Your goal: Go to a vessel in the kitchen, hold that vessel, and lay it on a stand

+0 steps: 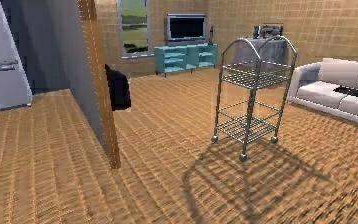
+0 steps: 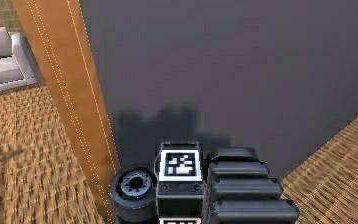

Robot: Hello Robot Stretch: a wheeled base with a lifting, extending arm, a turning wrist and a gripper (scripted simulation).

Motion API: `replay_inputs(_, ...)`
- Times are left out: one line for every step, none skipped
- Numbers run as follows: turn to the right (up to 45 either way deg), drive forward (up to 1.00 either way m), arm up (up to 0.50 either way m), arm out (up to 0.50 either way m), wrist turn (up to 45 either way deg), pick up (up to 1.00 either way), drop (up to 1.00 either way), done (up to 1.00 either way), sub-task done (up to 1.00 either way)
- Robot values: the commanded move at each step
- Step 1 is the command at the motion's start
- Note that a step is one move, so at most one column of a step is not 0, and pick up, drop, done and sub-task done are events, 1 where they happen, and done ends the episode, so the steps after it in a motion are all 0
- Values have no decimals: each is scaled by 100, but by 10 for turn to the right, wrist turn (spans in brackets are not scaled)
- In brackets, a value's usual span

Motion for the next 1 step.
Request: replay_inputs(0,100,0,0,0,0,0,0,0)
